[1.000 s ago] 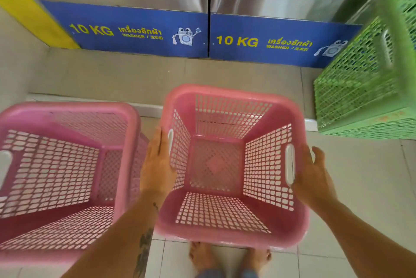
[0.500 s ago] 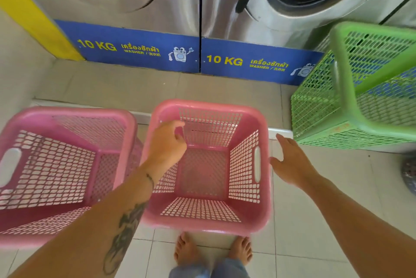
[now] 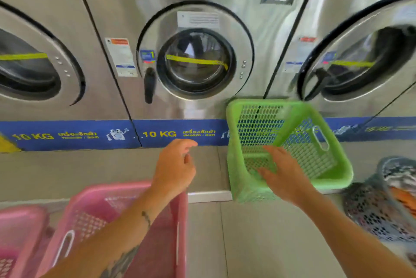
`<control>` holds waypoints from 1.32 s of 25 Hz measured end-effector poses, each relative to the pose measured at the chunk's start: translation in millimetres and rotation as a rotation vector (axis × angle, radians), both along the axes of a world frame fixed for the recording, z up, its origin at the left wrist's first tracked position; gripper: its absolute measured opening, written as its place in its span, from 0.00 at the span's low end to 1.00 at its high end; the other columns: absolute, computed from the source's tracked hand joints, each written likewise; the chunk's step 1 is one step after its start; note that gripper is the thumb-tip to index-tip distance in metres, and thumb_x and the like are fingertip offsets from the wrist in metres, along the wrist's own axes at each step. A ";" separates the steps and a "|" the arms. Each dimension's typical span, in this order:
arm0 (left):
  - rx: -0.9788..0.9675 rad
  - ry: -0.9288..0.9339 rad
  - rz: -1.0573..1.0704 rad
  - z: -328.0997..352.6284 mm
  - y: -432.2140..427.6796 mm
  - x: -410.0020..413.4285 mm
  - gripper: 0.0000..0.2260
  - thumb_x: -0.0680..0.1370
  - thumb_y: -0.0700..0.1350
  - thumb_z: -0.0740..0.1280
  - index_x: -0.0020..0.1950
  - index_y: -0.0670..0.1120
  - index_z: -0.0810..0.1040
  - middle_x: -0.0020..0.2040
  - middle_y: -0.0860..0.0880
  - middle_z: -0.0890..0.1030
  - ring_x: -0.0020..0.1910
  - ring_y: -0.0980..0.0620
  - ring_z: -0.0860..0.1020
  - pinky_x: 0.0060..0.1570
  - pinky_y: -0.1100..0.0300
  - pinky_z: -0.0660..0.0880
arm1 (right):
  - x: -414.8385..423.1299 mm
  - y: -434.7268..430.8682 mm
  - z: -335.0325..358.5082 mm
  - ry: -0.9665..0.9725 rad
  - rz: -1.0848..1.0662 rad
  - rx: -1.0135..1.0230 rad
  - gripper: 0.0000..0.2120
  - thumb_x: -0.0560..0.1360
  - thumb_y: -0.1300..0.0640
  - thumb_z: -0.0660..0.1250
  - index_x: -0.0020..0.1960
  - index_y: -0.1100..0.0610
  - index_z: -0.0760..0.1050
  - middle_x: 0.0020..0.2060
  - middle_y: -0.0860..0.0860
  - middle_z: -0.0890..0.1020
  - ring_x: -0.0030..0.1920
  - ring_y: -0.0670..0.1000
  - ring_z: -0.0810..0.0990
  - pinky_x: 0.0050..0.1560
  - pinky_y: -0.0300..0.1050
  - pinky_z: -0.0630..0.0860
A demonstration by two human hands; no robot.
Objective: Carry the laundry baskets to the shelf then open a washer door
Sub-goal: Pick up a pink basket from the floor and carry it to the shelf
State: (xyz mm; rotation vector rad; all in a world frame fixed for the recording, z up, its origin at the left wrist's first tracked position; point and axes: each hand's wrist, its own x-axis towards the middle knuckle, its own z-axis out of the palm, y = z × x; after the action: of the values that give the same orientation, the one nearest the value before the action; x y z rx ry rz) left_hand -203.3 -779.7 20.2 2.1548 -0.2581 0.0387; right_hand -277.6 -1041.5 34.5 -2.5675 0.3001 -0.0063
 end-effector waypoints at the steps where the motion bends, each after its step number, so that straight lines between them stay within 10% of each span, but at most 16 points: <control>1: 0.016 -0.037 0.000 -2.5 -28.2 7.2 0.18 0.72 0.35 0.58 0.57 0.47 0.80 0.55 0.50 0.81 0.53 0.51 0.80 0.58 0.51 0.76 | 5.1 -29.1 -2.9 -0.024 -0.009 0.016 0.29 0.73 0.57 0.70 0.73 0.57 0.66 0.67 0.54 0.71 0.67 0.55 0.71 0.68 0.48 0.66; 12: 0.614 -0.008 0.141 -107.9 -256.5 86.3 0.33 0.74 0.47 0.67 0.77 0.48 0.60 0.79 0.38 0.53 0.77 0.38 0.55 0.74 0.46 0.55 | 65.6 -304.4 -98.3 0.034 -0.167 -0.148 0.36 0.66 0.59 0.65 0.73 0.52 0.61 0.71 0.61 0.64 0.63 0.68 0.69 0.63 0.62 0.69; 18: 0.706 0.057 0.132 -143.5 -250.4 89.1 0.39 0.70 0.33 0.66 0.79 0.45 0.55 0.80 0.39 0.49 0.75 0.36 0.59 0.67 0.43 0.70 | 114.6 -349.2 -136.1 0.070 -0.136 -0.080 0.37 0.70 0.66 0.63 0.75 0.50 0.57 0.73 0.63 0.60 0.67 0.70 0.68 0.62 0.62 0.71; 23: 0.548 0.043 0.210 -143.6 -248.8 70.7 0.40 0.69 0.29 0.64 0.79 0.50 0.57 0.80 0.43 0.52 0.74 0.38 0.64 0.69 0.46 0.68 | 105.1 -345.0 -140.7 -0.004 -0.148 -0.178 0.38 0.68 0.68 0.63 0.75 0.46 0.59 0.68 0.57 0.69 0.49 0.69 0.79 0.46 0.61 0.77; 33: 0.564 -0.007 0.216 -138.8 -183.6 -28.7 0.34 0.68 0.30 0.66 0.74 0.45 0.68 0.72 0.38 0.69 0.61 0.34 0.76 0.56 0.40 0.75 | 0.9 -284.5 -133.7 0.113 -0.129 -0.110 0.40 0.69 0.68 0.62 0.77 0.48 0.59 0.75 0.55 0.64 0.57 0.66 0.79 0.50 0.59 0.78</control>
State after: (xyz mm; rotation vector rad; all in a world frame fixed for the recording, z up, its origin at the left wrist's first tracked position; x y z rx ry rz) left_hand -232.1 -963.2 -118.7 2.7374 -0.0369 0.1073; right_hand -276.7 -1326.1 -99.2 -2.6575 0.5211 0.0767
